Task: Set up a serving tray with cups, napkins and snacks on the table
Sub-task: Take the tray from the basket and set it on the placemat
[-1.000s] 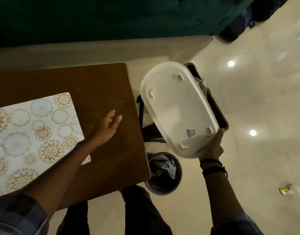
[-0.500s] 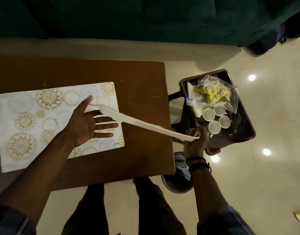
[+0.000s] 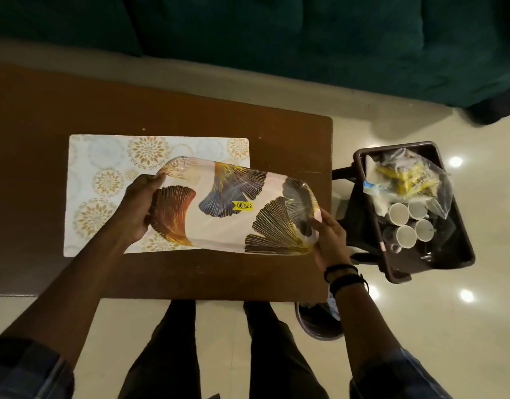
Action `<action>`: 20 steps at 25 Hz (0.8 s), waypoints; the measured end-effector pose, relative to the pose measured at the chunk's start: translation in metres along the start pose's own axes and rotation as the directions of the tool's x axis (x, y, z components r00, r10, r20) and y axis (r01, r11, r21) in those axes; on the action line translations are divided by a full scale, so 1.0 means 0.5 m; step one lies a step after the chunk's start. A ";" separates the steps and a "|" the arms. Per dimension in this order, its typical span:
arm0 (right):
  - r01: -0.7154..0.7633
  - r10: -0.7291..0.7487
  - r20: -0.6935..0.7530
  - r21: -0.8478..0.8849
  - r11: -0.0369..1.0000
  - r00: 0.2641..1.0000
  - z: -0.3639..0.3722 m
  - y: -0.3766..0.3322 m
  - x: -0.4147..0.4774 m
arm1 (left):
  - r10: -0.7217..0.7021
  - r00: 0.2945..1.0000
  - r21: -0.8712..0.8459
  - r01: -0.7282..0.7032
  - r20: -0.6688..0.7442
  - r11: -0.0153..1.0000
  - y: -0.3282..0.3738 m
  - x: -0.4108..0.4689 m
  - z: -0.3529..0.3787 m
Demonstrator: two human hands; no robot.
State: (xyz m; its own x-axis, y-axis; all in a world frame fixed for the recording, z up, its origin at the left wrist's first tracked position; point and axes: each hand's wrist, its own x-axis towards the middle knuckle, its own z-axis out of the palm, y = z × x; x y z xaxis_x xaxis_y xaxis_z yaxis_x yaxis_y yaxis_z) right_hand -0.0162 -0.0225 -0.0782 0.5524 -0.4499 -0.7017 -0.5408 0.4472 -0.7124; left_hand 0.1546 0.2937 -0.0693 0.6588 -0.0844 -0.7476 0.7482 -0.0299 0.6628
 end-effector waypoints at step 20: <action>-0.010 0.059 0.094 -0.457 0.889 0.994 0.386 0.089 0.148 | 0.129 0.933 0.455 0.040 -0.335 0.890 -0.053 0.175 -0.333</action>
State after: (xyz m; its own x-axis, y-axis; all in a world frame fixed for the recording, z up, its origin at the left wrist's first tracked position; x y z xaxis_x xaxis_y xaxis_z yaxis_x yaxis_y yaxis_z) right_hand 0.1228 0.1133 -0.1610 0.5767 -0.3484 -0.7390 -0.7762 0.0486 -0.6286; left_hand 0.2058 0.4530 -0.1596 0.7378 0.2510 -0.6266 0.6565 -0.4828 0.5796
